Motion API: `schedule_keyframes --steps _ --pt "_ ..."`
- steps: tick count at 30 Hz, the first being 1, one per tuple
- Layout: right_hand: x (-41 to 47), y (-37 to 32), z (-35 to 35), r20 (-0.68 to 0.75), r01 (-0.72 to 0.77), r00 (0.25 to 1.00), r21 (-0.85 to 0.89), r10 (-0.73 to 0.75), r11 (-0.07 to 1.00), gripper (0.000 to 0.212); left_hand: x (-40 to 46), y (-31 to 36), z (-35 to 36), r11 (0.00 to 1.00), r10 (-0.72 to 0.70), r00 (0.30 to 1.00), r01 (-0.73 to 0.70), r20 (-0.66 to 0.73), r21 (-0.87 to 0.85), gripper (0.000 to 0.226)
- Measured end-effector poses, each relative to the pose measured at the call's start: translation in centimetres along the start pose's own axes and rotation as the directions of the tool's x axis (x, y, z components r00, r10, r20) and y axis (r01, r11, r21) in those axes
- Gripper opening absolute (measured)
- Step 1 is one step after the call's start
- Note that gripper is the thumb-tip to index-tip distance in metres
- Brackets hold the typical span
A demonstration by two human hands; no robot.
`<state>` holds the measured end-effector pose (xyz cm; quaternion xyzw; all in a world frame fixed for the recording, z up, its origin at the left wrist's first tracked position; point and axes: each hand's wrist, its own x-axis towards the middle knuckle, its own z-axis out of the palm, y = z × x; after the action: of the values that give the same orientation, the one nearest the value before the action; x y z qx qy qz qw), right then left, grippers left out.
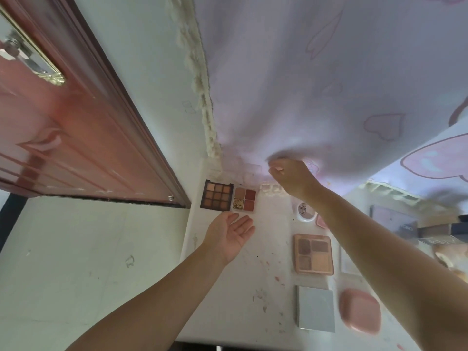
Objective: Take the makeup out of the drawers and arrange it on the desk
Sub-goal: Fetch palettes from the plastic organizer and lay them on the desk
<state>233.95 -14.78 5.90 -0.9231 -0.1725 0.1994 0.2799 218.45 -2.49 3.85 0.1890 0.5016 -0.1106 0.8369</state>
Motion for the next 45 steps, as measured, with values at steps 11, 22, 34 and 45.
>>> schedule_keyframes --steps 11,22,34,45 --pt "-7.4 7.6 -0.4 0.228 0.247 0.966 -0.665 -0.124 0.705 0.040 1.7 -5.1 5.7 0.940 -0.041 0.992 -0.001 0.116 0.342 0.031" --pt "-10.2 4.3 -2.1 0.112 0.037 0.992 0.120 -0.051 0.992 0.050 -1.6 -3.2 6.4 0.935 -0.203 0.910 0.071 0.362 0.347 0.035" --pt "-12.1 1.3 -2.9 0.269 0.284 0.915 0.101 -0.301 0.953 0.058 -3.1 -1.2 4.0 0.876 -0.184 0.903 -0.028 0.388 0.481 0.038" --pt "-11.0 -0.3 -3.9 0.325 -0.007 0.946 0.050 -0.010 0.999 0.041 -3.2 0.4 2.9 0.807 -0.196 0.907 -0.067 0.372 0.586 0.036"
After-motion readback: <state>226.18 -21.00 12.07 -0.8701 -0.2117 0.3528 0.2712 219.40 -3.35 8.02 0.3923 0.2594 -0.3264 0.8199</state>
